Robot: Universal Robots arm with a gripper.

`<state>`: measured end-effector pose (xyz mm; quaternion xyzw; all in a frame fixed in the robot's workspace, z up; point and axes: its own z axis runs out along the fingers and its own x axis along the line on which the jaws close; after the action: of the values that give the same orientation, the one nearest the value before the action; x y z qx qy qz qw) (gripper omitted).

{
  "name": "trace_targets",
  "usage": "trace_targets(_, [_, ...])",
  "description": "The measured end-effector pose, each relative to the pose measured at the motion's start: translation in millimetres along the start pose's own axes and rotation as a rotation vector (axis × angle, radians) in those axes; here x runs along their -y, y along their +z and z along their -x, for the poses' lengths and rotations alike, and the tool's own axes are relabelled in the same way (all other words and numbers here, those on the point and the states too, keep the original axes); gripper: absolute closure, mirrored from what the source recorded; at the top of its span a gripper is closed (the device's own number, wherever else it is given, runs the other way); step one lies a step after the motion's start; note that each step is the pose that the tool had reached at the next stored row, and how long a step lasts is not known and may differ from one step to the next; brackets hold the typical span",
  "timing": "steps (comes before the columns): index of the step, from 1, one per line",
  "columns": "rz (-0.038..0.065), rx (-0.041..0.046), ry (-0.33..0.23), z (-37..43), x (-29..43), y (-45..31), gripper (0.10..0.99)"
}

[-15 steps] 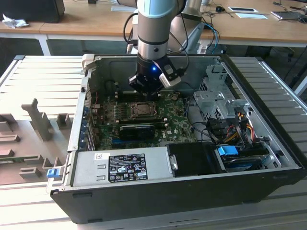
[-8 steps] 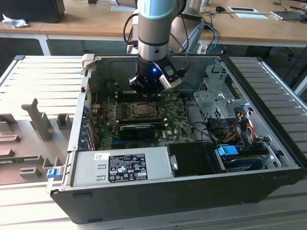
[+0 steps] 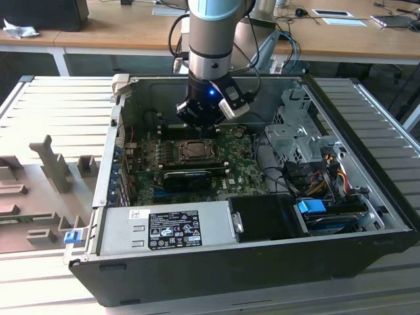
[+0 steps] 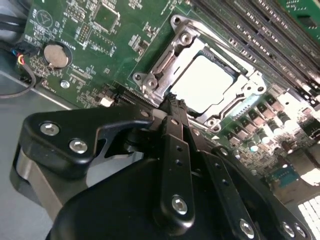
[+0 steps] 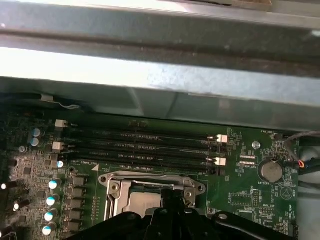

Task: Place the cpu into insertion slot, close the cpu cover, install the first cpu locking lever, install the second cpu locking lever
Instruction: 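Install the second cpu locking lever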

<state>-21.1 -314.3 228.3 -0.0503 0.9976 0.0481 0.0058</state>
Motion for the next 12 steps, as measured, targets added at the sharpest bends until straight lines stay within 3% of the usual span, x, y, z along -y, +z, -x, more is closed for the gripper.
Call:
trace_targets(5, [0.0, 0.0, 0.0, -0.9, 8.2, -0.8, 0.98])
trace_targets(9, [0.0, 0.0, 0.0, -1.0, 9.0, -3.3, 0.98])
trace_targets(12, [0.0, 0.0, 0.0, -0.8, 8.4, -9.9, 0.98])
